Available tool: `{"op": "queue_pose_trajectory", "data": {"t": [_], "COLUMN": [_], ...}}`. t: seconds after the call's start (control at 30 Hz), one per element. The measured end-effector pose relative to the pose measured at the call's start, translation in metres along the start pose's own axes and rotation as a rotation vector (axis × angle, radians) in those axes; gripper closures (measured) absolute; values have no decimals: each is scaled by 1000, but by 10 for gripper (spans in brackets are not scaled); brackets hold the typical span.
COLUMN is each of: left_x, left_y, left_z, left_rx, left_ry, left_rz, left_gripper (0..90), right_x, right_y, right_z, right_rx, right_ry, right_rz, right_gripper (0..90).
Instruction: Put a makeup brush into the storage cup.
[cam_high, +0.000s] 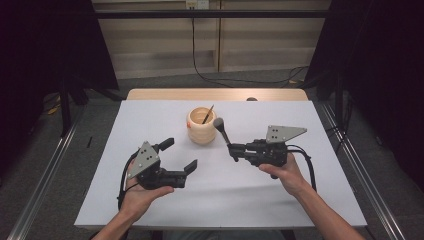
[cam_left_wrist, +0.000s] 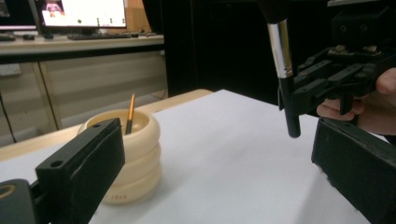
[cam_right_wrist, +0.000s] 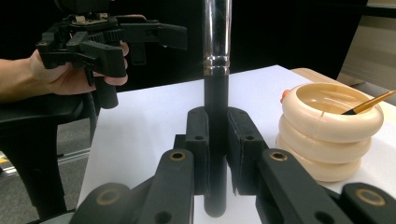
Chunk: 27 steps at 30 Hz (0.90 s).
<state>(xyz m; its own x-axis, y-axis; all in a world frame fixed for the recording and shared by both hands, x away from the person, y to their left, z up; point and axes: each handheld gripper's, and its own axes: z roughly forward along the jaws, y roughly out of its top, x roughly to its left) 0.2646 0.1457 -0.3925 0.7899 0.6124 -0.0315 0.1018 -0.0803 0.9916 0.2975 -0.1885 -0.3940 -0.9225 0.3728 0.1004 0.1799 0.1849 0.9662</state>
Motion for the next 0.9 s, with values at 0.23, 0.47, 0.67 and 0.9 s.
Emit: {"op": "queue_pose_trajectory", "data": {"t": [0.23, 0.47, 0.67, 0.9], "left_x": [-10, -18, -24, -29], "left_y": [6, 10, 15, 19], "left_z": [20, 37, 48, 59], "left_rx": [-1, -13, -21, -22], "left_ry": [-28, -56, -81, -118], "left_rz": [7, -14, -19, 0], "left_gripper": [73, 84, 79, 74], "right_x": [-1, 0, 2, 4], "right_y": [-1, -1, -2, -2], "right_z": [1, 3, 6, 9], "right_rx": [0, 1, 6, 9], "right_ry": [-7, 0, 7, 15], "right_rz": [9, 9, 5, 7], "right_gripper": [802, 802, 802, 802]}}
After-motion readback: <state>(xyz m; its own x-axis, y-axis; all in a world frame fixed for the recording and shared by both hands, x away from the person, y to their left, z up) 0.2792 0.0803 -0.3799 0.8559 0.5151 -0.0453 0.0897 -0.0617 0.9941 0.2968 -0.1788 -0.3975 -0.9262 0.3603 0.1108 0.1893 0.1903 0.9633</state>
